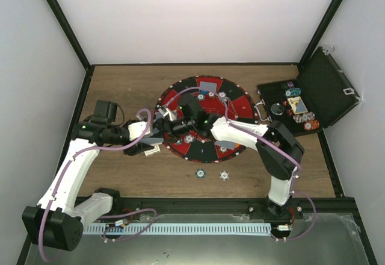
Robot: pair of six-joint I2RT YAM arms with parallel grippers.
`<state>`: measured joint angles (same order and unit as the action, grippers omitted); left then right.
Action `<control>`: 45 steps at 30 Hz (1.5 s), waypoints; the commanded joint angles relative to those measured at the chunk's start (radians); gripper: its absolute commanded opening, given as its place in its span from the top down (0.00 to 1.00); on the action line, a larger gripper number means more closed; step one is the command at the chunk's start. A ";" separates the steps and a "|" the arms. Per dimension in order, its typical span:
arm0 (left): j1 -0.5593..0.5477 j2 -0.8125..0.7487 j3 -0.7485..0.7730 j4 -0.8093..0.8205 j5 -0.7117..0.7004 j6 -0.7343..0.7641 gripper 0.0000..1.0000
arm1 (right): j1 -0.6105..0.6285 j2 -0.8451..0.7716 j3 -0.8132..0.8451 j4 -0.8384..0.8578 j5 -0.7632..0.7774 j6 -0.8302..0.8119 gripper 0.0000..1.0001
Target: Distribute texas hold em gaming equipment
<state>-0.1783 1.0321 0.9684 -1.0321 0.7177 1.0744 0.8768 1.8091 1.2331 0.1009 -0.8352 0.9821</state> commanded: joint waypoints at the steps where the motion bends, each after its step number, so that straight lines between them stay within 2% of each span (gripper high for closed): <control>1: 0.003 -0.026 0.005 0.018 0.041 0.013 0.92 | 0.006 0.030 0.068 0.017 -0.018 0.009 0.25; 5: 0.002 -0.033 0.012 0.009 0.039 0.018 0.92 | -0.009 0.022 0.056 -0.030 0.011 -0.009 0.29; 18: 0.002 -0.026 0.022 0.004 0.047 0.016 0.92 | -0.116 -0.106 -0.161 -0.023 -0.012 -0.048 0.40; 26: 0.002 -0.014 0.019 0.012 0.048 0.010 0.92 | -0.122 -0.189 -0.172 -0.008 -0.017 -0.031 0.62; 28: 0.002 -0.013 0.019 0.013 0.050 0.009 0.92 | -0.119 -0.203 -0.188 0.027 -0.026 -0.018 0.50; 30: 0.002 -0.014 0.019 0.014 0.052 0.009 0.92 | -0.106 -0.202 -0.195 0.040 -0.027 -0.011 0.31; 31: 0.002 -0.012 0.019 0.014 0.054 0.009 0.92 | -0.099 -0.193 -0.186 0.035 -0.032 -0.016 0.27; 38: 0.002 -0.007 0.016 0.012 0.050 0.008 0.92 | -0.038 -0.107 -0.093 0.047 -0.054 -0.010 0.24; 45: 0.002 -0.006 0.015 0.013 0.047 0.011 0.92 | 0.007 -0.037 -0.019 0.053 -0.058 0.002 0.25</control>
<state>-0.1783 1.0256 0.9684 -1.0336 0.7265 1.0740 0.8616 1.7378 1.1477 0.1413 -0.8761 0.9722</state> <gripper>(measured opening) 0.623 0.761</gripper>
